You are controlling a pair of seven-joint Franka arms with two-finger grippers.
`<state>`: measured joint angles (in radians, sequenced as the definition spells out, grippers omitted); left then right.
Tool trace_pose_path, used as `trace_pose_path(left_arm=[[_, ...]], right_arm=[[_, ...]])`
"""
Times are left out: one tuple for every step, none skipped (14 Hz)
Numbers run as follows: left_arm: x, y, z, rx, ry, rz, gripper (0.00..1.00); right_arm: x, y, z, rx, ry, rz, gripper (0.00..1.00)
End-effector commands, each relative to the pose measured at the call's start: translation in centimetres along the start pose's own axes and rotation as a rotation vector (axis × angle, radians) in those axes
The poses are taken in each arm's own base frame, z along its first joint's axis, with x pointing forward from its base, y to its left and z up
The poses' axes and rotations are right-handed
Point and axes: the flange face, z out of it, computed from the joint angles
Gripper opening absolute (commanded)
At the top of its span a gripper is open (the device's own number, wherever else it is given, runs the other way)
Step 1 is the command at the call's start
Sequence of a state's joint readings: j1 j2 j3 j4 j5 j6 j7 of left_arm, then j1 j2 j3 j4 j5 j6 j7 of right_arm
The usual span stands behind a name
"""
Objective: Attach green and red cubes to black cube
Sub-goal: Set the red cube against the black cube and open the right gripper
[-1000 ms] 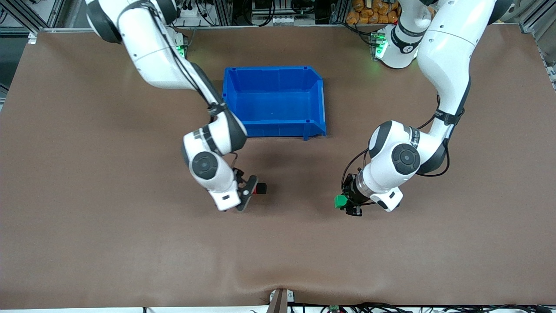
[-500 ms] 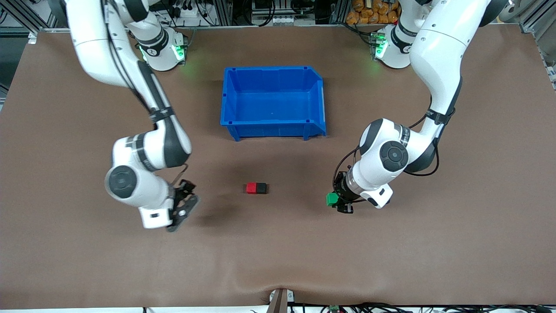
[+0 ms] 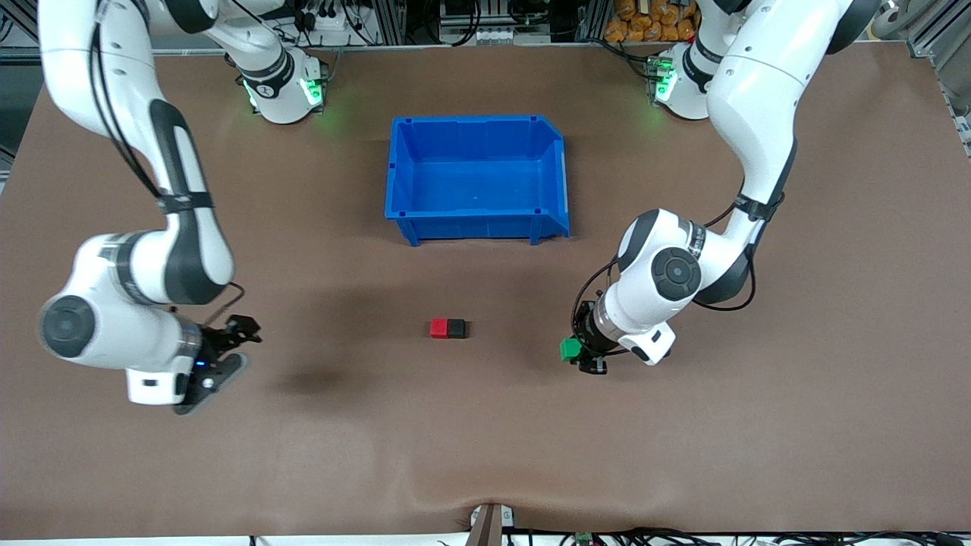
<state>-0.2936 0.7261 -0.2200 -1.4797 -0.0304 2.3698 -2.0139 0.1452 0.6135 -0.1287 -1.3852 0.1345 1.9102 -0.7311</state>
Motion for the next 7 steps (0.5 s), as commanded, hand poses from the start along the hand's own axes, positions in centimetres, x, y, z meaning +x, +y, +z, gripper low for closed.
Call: trace_pose_path(left_arm=[[-2.3,0.3,1.1,-0.003,-0.023,-0.059,0.00],[-3.0,0.2,1.7,-0.002,-0.028,-0.073,0.00],[-4.0,-0.3,2.0,0.001,-0.029,-0.068,0.00],[-4.8,-0.9,2.4,0.004,-0.024,-0.059,0.00],[-5.1,-1.0,2.5,0.006,-0.025,-0.057,0.00],[-5.6,-1.1,2.8,0.006,-0.028,-0.050,0.00],[-6.2,-1.2,3.1,0.007,-0.031,-0.045,0.00]], right_arm=[[-3.2,1.1,-1.9,0.034,-0.002,0.054,1.00],[-4.4,1.8,-2.5,0.047,-0.012,0.093,1.00],[-5.1,1.8,-3.0,0.058,-0.023,0.140,1.00],[-5.7,1.4,-3.9,0.056,-0.022,0.193,1.00],[-6.4,1.0,-4.2,0.060,-0.026,0.245,1.00],[-6.9,0.6,-4.5,0.061,-0.026,0.281,1.00],[-7.4,0.4,-4.8,0.063,-0.025,0.304,1.00]])
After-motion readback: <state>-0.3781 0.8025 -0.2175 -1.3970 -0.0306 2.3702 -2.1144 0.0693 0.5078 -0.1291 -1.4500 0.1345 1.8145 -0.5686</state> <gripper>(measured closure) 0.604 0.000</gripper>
